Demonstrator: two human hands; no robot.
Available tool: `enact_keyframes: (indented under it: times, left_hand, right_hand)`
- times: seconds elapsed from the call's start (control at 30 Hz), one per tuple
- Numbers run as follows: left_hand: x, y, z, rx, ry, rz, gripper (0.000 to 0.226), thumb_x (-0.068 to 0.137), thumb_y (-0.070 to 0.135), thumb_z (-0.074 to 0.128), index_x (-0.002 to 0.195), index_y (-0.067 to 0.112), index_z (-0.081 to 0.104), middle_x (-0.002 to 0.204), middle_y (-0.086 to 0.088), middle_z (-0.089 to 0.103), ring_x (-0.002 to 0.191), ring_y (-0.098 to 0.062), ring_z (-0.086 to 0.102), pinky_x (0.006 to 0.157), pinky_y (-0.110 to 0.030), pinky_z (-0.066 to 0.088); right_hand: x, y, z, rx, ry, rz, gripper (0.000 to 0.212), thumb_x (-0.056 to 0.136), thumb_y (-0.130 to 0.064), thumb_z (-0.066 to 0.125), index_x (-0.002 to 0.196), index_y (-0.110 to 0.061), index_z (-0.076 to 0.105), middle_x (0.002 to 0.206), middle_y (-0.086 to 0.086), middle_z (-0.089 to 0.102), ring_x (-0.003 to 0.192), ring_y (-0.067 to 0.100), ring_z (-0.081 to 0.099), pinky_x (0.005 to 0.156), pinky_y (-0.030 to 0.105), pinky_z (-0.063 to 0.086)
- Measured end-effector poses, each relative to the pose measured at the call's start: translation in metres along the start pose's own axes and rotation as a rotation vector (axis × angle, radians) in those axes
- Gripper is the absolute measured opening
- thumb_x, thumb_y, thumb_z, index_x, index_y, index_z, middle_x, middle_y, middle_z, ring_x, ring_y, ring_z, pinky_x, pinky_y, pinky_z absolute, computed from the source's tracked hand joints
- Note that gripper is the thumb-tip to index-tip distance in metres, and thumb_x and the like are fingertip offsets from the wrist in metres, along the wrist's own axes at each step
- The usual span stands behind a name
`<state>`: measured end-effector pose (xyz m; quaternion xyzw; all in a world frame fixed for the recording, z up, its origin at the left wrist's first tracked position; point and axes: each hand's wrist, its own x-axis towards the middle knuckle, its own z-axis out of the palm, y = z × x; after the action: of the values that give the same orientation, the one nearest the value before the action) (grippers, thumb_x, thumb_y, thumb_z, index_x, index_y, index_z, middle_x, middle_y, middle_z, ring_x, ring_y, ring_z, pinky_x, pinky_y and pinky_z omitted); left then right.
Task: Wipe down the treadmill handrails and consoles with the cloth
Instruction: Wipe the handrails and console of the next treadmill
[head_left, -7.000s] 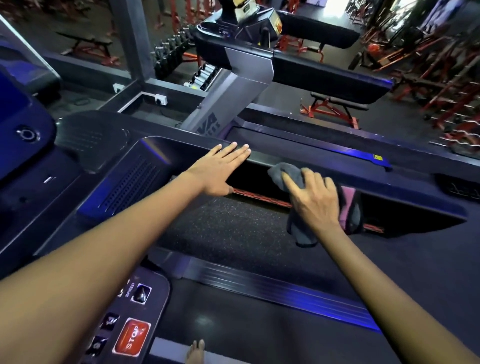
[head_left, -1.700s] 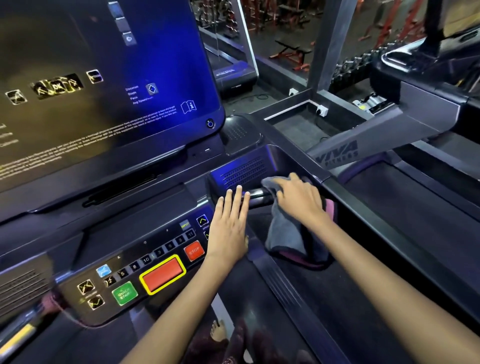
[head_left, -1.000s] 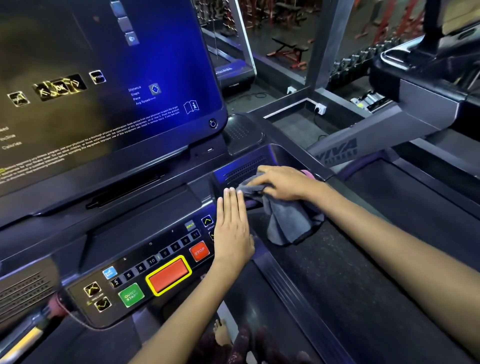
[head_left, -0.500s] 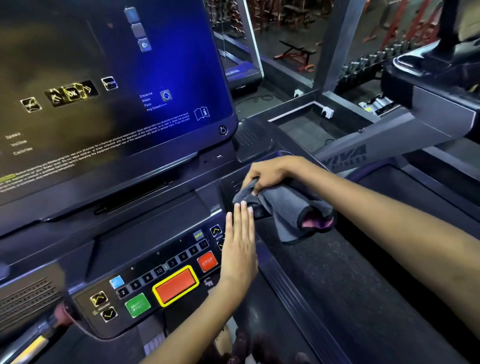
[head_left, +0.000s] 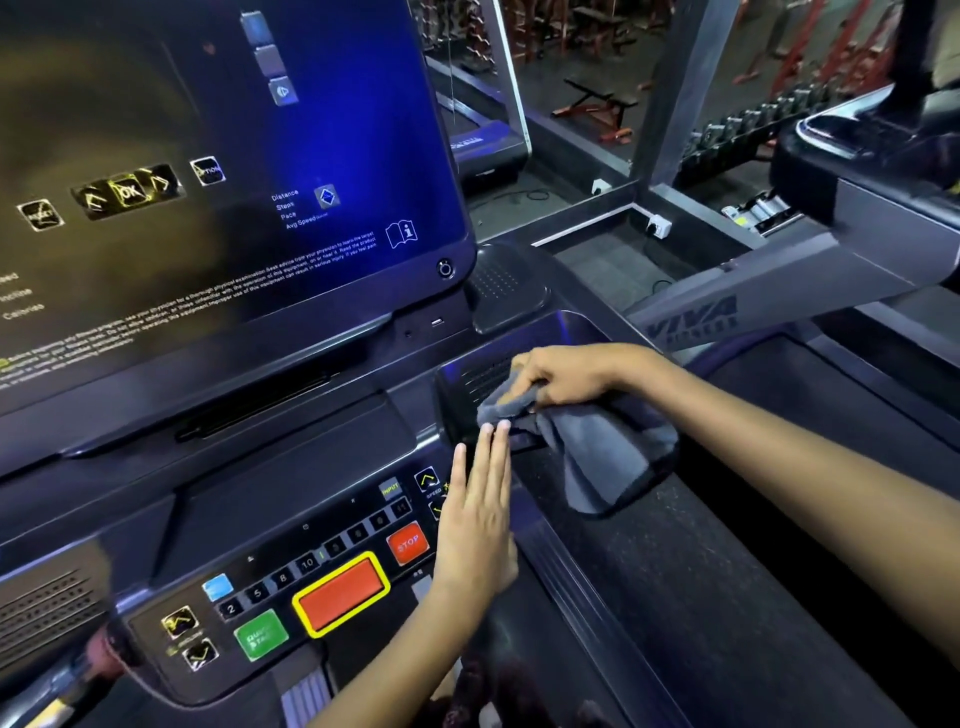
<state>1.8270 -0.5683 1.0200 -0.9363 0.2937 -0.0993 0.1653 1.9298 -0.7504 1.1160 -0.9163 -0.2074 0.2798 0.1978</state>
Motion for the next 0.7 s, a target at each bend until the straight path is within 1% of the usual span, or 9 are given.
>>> enact_keyframes:
  times: [0.07,0.13,0.23,0.33,0.4,0.47,0.53,0.63,0.7]
  left_hand:
    - [-0.001,0.0,0.0,-0.01,0.005,-0.004,0.108,0.086,0.054,0.04,0.136,-0.016,-0.024,0.142,-0.034,-0.034,0.135,-0.045,-0.027,0.105,-0.058,-0.027]
    - [-0.001,0.0,-0.002,-0.021,0.005,-0.015,0.109,0.085,0.056,0.04,0.138,-0.016,-0.022,0.143,-0.036,-0.031,0.136,-0.045,-0.024,0.107,-0.057,-0.025]
    - [-0.001,-0.001,-0.004,-0.033,-0.005,-0.015,0.109,0.084,0.056,0.04,0.139,-0.015,-0.02,0.143,-0.038,-0.028,0.136,-0.046,-0.022,0.109,-0.056,-0.022]
    - [0.0,-0.002,-0.006,-0.056,-0.02,-0.013,0.109,0.084,0.056,0.043,0.14,-0.015,-0.018,0.146,-0.036,-0.022,0.137,-0.045,-0.021,0.11,-0.054,-0.021]
    - [0.001,-0.002,-0.008,-0.059,-0.031,-0.021,0.109,0.085,0.056,0.042,0.139,-0.015,-0.021,0.147,-0.034,-0.02,0.137,-0.045,-0.02,0.111,-0.055,-0.02]
    - [0.002,0.001,-0.012,-0.058,-0.044,-0.027,0.107,0.088,0.055,0.04,0.136,-0.016,-0.024,0.148,-0.035,-0.017,0.139,-0.046,-0.016,0.111,-0.055,-0.018]
    - [0.006,0.005,-0.019,-0.068,-0.064,-0.029,0.103,0.091,0.053,0.039,0.135,-0.017,-0.022,0.151,-0.034,-0.011,0.141,-0.045,-0.008,0.11,-0.053,-0.015]
    - [0.02,0.003,-0.029,-0.117,-0.089,-0.029,0.097,0.09,0.051,0.042,0.143,-0.011,-0.011,0.152,-0.028,0.009,0.142,-0.04,0.009,0.116,-0.049,-0.004]
    - [0.03,-0.002,-0.033,-0.145,-0.089,-0.017,0.096,0.087,0.053,0.047,0.146,-0.005,-0.003,0.146,-0.021,0.02,0.138,-0.036,0.02,0.117,-0.047,0.007]
  right_hand:
    - [-0.008,0.009,0.009,0.016,0.076,0.081,0.036,0.084,0.002,0.052,0.109,-0.017,0.069,0.09,-0.004,0.05,0.097,0.016,0.051,0.093,0.029,0.04]
    - [-0.013,0.017,0.012,-0.001,0.099,0.205,0.033,0.087,-0.005,0.054,0.115,-0.02,0.065,0.085,-0.01,0.049,0.102,0.019,0.053,0.092,0.032,0.041]
    - [-0.024,0.026,0.019,-0.022,0.179,0.401,0.03,0.089,-0.008,0.049,0.114,-0.019,0.062,0.095,-0.002,0.053,0.106,0.023,0.054,0.079,0.03,0.037]
    - [-0.035,0.037,0.044,-0.024,0.372,0.617,0.037,0.091,-0.014,0.042,0.124,-0.025,0.055,0.119,0.014,0.051,0.115,0.035,0.051,0.092,0.04,0.04]
    - [-0.041,0.037,0.067,-0.01,0.55,0.746,0.039,0.094,-0.018,0.039,0.131,-0.026,0.049,0.123,0.018,0.045,0.113,0.04,0.05,0.092,0.044,0.041]
    - [-0.042,0.026,0.09,-0.01,0.732,0.808,0.04,0.095,-0.02,0.041,0.134,-0.024,0.047,0.121,0.019,0.043,0.104,0.041,0.054,0.083,0.044,0.044]
    - [-0.042,0.011,0.11,-0.001,0.834,0.793,0.043,0.093,-0.02,0.045,0.136,-0.023,0.044,0.12,0.018,0.042,0.098,0.041,0.057,0.077,0.044,0.045]
    - [-0.049,0.008,0.121,0.011,0.845,0.763,0.045,0.093,-0.022,0.046,0.138,-0.025,0.041,0.125,0.017,0.042,0.097,0.042,0.058,0.076,0.044,0.045]
    - [-0.051,0.019,0.111,-0.002,0.856,0.833,0.041,0.094,-0.022,0.044,0.135,-0.023,0.045,0.128,0.019,0.043,0.099,0.042,0.058,0.078,0.044,0.045]
